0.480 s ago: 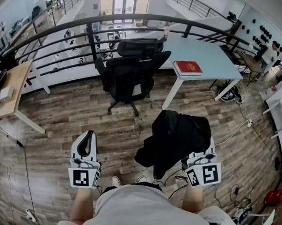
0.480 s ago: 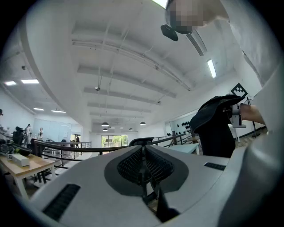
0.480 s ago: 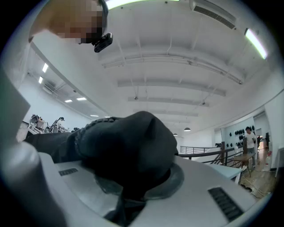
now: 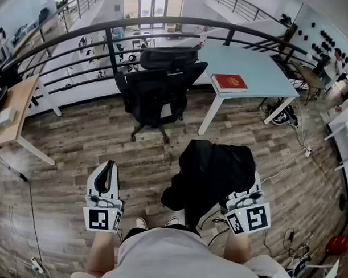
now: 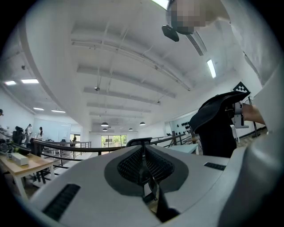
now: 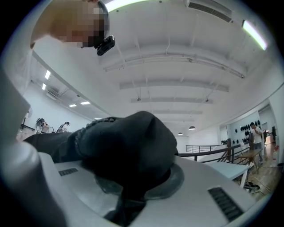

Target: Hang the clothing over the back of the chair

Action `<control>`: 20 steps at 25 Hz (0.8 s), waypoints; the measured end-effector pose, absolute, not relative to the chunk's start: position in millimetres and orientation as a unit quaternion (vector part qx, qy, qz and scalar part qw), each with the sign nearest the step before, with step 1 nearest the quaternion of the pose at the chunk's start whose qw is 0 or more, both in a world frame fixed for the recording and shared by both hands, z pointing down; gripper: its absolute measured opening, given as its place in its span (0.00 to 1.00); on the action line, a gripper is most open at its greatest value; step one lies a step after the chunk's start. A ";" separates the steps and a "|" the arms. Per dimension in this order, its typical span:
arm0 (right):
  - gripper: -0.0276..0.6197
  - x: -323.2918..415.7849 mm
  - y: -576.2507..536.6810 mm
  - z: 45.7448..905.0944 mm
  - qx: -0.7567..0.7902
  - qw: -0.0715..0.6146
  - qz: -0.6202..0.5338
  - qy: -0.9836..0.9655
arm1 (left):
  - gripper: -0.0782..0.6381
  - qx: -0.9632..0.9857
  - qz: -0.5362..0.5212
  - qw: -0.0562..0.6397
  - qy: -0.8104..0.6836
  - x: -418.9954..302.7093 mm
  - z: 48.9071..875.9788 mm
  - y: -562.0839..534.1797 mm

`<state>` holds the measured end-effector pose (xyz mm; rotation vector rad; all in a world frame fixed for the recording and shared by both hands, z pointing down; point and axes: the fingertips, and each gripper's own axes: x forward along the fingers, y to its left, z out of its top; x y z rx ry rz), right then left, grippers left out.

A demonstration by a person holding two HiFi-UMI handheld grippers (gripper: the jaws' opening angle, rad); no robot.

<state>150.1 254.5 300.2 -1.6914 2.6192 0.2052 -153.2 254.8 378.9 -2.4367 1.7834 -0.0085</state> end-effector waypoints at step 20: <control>0.16 186.8 192.3 325.0 -0.521 -0.010 0.056 0.852 | 0.16 -0.808 -0.005 0.039 0.588 -103.5 413.6 193.6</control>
